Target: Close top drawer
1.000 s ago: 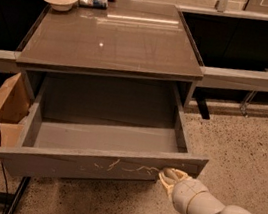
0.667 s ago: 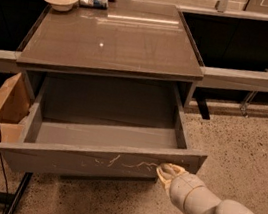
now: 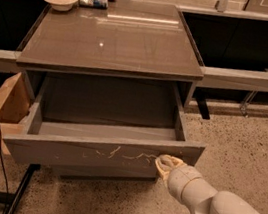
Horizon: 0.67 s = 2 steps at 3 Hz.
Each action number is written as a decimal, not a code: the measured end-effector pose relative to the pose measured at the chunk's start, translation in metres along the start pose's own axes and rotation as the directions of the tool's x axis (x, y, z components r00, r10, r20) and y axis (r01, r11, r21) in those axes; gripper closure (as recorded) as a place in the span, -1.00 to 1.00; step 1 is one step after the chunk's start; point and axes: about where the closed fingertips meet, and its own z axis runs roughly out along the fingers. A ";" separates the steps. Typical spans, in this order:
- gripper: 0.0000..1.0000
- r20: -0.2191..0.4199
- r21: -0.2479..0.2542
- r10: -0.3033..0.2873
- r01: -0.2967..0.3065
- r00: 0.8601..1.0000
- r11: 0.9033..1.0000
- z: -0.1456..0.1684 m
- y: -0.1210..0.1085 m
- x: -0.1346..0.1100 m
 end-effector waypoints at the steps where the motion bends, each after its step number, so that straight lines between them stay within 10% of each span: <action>1: 1.00 0.010 0.031 -0.025 0.025 1.000 0.999 0.017 -0.017 -0.006; 2: 1.00 0.011 0.030 -0.026 0.025 1.000 0.999 0.018 -0.017 -0.007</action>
Offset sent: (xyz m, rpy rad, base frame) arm 0.0821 -0.0112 0.0024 -0.0600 -0.0899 -0.0398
